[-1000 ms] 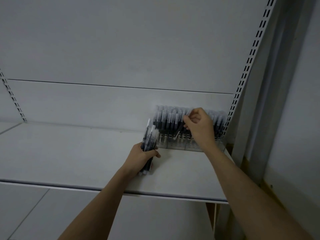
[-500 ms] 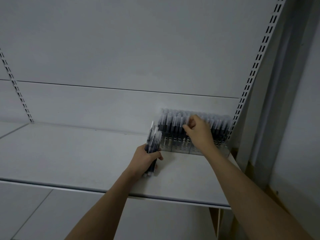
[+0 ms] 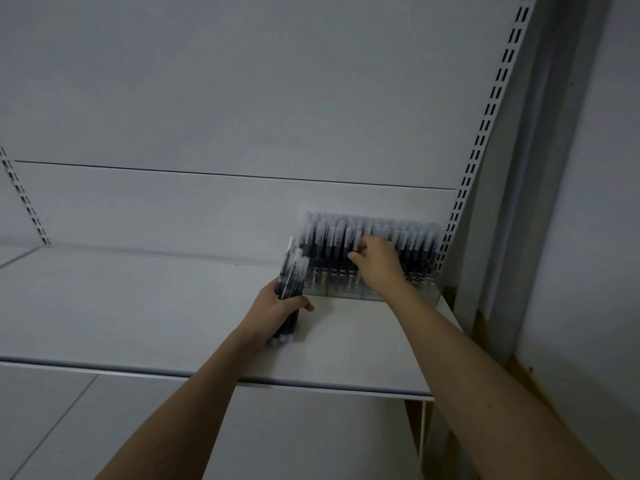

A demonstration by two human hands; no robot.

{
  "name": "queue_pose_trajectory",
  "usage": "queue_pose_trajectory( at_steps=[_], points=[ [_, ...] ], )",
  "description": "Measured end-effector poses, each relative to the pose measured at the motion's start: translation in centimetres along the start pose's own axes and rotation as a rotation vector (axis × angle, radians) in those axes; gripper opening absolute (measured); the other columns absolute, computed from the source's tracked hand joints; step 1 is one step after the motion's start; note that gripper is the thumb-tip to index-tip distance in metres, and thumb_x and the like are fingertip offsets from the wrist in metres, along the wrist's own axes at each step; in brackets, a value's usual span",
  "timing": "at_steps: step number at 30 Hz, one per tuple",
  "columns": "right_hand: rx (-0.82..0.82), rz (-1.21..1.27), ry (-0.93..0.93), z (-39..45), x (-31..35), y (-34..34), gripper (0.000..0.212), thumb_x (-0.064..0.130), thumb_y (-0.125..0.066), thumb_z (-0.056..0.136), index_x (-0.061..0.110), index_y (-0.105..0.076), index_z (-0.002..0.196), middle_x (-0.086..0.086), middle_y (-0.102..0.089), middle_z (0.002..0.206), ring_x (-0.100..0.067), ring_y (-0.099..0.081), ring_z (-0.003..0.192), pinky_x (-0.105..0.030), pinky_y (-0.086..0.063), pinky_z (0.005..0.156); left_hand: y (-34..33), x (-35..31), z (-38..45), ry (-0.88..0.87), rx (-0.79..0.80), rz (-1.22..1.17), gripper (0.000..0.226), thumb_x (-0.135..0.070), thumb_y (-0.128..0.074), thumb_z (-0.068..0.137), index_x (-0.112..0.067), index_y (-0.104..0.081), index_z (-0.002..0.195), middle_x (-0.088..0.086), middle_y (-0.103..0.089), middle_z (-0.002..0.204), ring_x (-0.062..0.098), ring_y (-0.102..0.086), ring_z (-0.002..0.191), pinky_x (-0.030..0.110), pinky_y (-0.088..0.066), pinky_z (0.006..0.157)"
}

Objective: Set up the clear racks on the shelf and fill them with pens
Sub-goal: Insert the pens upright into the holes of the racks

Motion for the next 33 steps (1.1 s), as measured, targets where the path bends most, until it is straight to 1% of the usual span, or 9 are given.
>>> queue_pose_trajectory(
  at_steps=[3, 6, 12, 17, 22, 24, 27, 29, 33],
  points=[
    [-0.071, 0.082, -0.028, -1.4, -0.6, 0.2, 0.03, 0.023, -0.07, 0.092, 0.0, -0.056, 0.105, -0.008, -0.059, 0.096, -0.023, -0.057, 0.084, -0.033, -0.046, 0.071, 0.0, -0.6, -0.5, -0.036, -0.027, -0.041, 0.012, -0.004, -0.064, 0.088, 0.003, -0.064, 0.098, 0.004, -0.057, 0.049, 0.017, -0.049, 0.032, 0.02, -0.033, 0.032],
    [-0.276, 0.255, -0.011, -4.0, -1.3, 1.6, 0.019, 0.027, -0.062, 0.096, 0.012, -0.051, 0.1, 0.003, -0.053, 0.085, -0.017, -0.052, 0.075, -0.029, -0.041, 0.065, -0.4, -1.1, -0.4, -0.066, -0.014, -0.049, 0.009, -0.004, -0.066, 0.088, 0.002, -0.069, 0.094, 0.005, -0.059, 0.056, 0.017, -0.054, 0.042, 0.025, -0.044, 0.042],
    [0.031, 0.694, 0.028, -5.1, -0.8, -1.6, 0.014, 0.036, -0.055, 0.1, 0.025, -0.061, 0.095, 0.001, -0.061, 0.081, -0.013, -0.056, 0.066, -0.027, -0.046, 0.062, -3.4, -2.7, 1.1, -0.115, 0.014, -0.113, 0.018, -0.011, -0.061, 0.094, 0.005, -0.065, 0.09, 0.016, -0.059, 0.057, 0.028, -0.057, 0.049, 0.029, -0.045, 0.049],
    [0.061, 0.864, 0.086, -3.3, 0.5, -0.3, 0.007, 0.021, -0.066, 0.094, 0.024, -0.063, 0.088, 0.0, -0.065, 0.076, -0.007, -0.061, 0.058, -0.022, -0.049, 0.049, -6.9, -4.6, 2.9, -0.233, 0.082, -0.164, 0.015, -0.005, -0.057, 0.096, 0.009, -0.062, 0.094, 0.022, -0.064, 0.069, 0.027, -0.06, 0.05, 0.029, -0.049, 0.051],
    [-0.12, 0.916, 0.121, -0.6, 0.1, 2.1, 0.005, 0.022, -0.069, 0.092, 0.025, -0.07, 0.089, 0.003, -0.07, 0.077, -0.01, -0.066, 0.069, -0.03, -0.054, 0.061, -6.6, -6.8, 5.4, -0.399, -0.075, -0.125, 0.008, -0.009, -0.066, 0.092, -0.015, -0.069, 0.09, -0.002, -0.073, 0.075, 0.017, -0.069, 0.067, 0.027, -0.053, 0.061],
    [-0.223, 0.894, 0.152, 0.7, 0.3, 3.8, 0.003, 0.022, -0.068, 0.093, 0.023, -0.07, 0.095, 0.009, -0.068, 0.075, -0.006, -0.062, 0.066, -0.028, -0.051, 0.063, -7.2, -7.2, 6.2, -0.441, -0.033, -0.151, 0.005, -0.009, -0.064, 0.094, -0.009, -0.068, 0.093, -0.002, -0.074, 0.075, 0.018, -0.068, 0.062, 0.027, -0.053, 0.056],
    [-0.402, 0.913, 0.187, 1.5, 0.1, 6.2, 0.024, 0.022, -0.065, 0.095, 0.02, -0.061, 0.119, -0.001, -0.07, 0.094, -0.01, -0.064, 0.074, -0.03, -0.055, 0.065, -8.4, -6.5, 6.3, -0.482, 0.092, -0.135, 0.015, -0.011, -0.06, 0.097, 0.004, -0.063, 0.096, 0.003, -0.071, 0.071, 0.026, -0.057, 0.046, 0.031, -0.044, 0.039],
    [-0.553, 0.989, 0.207, 1.0, -1.0, 8.0, 0.032, 0.017, -0.062, 0.097, 0.016, -0.051, 0.127, -0.009, -0.07, 0.099, -0.011, -0.065, 0.072, -0.026, -0.053, 0.059, -8.7, -6.3, 6.2, -0.511, 0.167, -0.168, 0.012, -0.008, -0.059, 0.096, 0.001, -0.06, 0.105, 0.007, -0.071, 0.077, 0.03, -0.056, 0.048, 0.037, -0.044, 0.041],
    [-0.734, 0.896, 0.303, -1.0, -1.6, 9.7, 0.025, 0.009, -0.054, 0.1, 0.011, -0.045, 0.124, -0.012, -0.069, 0.093, -0.012, -0.065, 0.071, -0.027, -0.052, 0.057, -8.6, -6.2, 6.5, -0.545, 0.224, -0.241, 0.015, -0.008, -0.058, 0.097, -0.004, -0.058, 0.111, 0.01, -0.068, 0.078, 0.03, -0.056, 0.051, 0.046, -0.045, 0.044]
  ],
)
Point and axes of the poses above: each hand's wrist, its own z-axis towards the middle knuckle, its own y-axis out of the back of the hand, x = y × z, the point moved 10 cm from there along z, towards the middle knuckle
